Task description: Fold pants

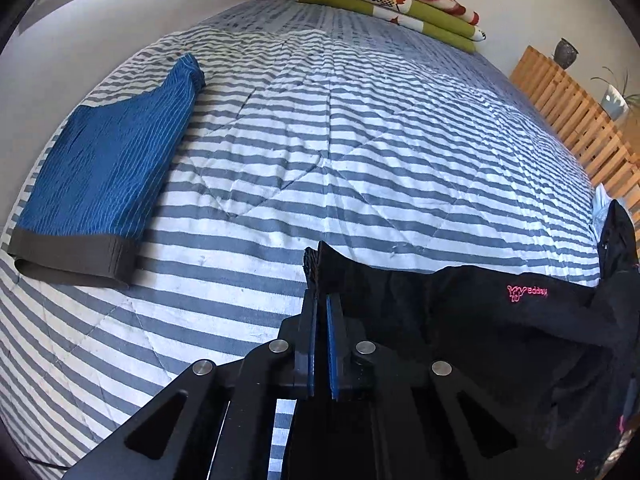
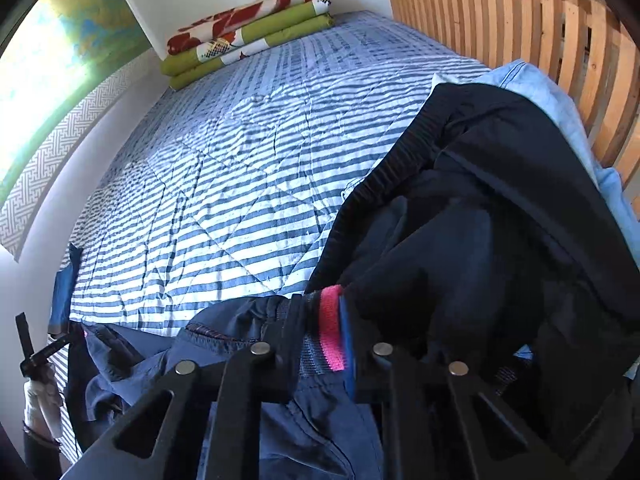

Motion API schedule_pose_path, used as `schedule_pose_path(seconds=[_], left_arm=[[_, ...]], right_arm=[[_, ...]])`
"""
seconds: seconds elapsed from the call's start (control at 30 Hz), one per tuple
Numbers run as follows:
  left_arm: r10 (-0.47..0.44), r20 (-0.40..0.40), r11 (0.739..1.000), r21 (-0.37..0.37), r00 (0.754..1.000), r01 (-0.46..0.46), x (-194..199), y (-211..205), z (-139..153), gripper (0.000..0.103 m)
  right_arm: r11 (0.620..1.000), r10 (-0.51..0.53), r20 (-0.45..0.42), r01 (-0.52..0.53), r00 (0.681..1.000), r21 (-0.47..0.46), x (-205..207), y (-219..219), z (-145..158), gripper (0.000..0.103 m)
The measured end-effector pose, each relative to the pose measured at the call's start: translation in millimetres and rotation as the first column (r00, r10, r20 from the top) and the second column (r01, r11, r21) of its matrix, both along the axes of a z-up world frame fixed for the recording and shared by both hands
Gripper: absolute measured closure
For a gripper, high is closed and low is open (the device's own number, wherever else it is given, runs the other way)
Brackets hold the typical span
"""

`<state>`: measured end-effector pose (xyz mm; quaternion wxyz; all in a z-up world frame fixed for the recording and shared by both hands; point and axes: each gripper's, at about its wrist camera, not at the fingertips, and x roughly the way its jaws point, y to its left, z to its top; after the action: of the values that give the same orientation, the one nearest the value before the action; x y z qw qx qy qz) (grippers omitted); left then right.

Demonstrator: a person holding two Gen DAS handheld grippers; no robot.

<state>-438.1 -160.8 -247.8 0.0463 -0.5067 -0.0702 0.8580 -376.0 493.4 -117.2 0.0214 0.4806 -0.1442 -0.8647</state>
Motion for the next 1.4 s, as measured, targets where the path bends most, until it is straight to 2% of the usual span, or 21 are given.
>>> schedule_pose_path(seconds=[0.23,0.3,0.4,0.53,0.6,0.63,0.67,0.73,0.77,0.83,0.97,1.03,1.1,1.23,1.4], left_arm=[[0.052,-0.13,0.998,0.042,0.99,-0.047,13.3,-17.3,60.9,0.1],[0.066,-0.162,0.998,0.028,0.985,-0.062,11.1,-19.2,78.0,0.1],[0.075,-0.188,0.997,0.012,0.979,-0.074,-2.0,-14.3,95.2,0.1],[0.09,-0.197,0.996,-0.002,0.976,-0.092,-38.4,-0.3,100.2,0.099],[0.104,-0.143,0.994,-0.026,0.984,-0.108,-63.2,5.8,89.8,0.091],[0.134,-0.114,0.989,-0.043,0.984,-0.14,-71.5,6.6,85.3,0.084],[0.169,-0.098,0.983,-0.061,0.981,-0.175,-75.4,5.9,82.5,0.071],[0.171,-0.115,0.983,-0.042,0.979,-0.177,-70.0,4.6,84.3,0.069],[0.169,-0.12,0.984,-0.033,0.978,-0.174,-63.7,3.4,86.4,0.069],[0.137,-0.118,0.989,-0.033,0.984,-0.141,-46.1,0.8,91.3,0.067],[0.111,-0.129,0.991,-0.066,0.985,-0.12,10.6,-14.3,97.1,0.056],[0.111,-0.118,0.992,-0.049,0.987,-0.117,45.8,-29.3,96.2,0.052],[0.129,-0.102,0.99,-0.04,0.986,-0.133,82.4,-46.1,91.1,0.048],[0.168,-0.044,0.986,0.009,0.985,-0.167,157.1,-69.5,74.1,0.047],[0.157,0.014,0.986,0.044,0.987,-0.158,225.9,-69.3,49.9,0.044]], right_arm=[[0.999,-0.042,-0.115,0.046,0.992,0.028,11.8,0.7,34.0,0.1],[0.998,-0.052,-0.151,0.055,0.987,0.021,14.0,2.7,42.5,0.1],[0.995,-0.081,-0.184,0.091,0.98,0.049,11.1,6.3,48.4,0.1],[0.984,-0.166,-0.183,0.174,0.969,0.027,-2.7,21.6,42.8,0.101],[0.977,-0.181,-0.182,0.198,0.966,0.08,-12.7,22.2,36.6,0.103],[0.965,-0.194,-0.196,0.223,0.961,0.136,-16.1,21.1,34.7,0.103],[0.956,-0.205,-0.205,0.24,0.957,0.169,-19.3,22.0,33.0,0.103],[0.965,-0.207,-0.17,0.229,0.964,0.127,-26.5,29.1,27.0,0.103],[0.969,-0.21,-0.154,0.227,0.965,0.102,-26.1,32.7,24.7,0.102],[0.97,-0.198,-0.172,0.218,0.965,0.108,-19.6,32.8,29.4,0.1],[0.988,-0.085,-0.164,0.105,0.983,0.117,2.5,18.7,37.1,0.087],[0.994,-0.033,-0.162,0.049,0.986,0.1,19.6,8.7,40.1,0.086],[0.995,0.024,-0.16,-0.008,0.987,0.096,41.6,-4.6,42.8,0.086],[0.989,0.11,-0.186,-0.088,0.976,0.119,100.6,-30.1,48.5,0.085],[0.981,0.146,-0.199,-0.116,0.969,0.158,180.1,-47.6,45.6,0.08]])
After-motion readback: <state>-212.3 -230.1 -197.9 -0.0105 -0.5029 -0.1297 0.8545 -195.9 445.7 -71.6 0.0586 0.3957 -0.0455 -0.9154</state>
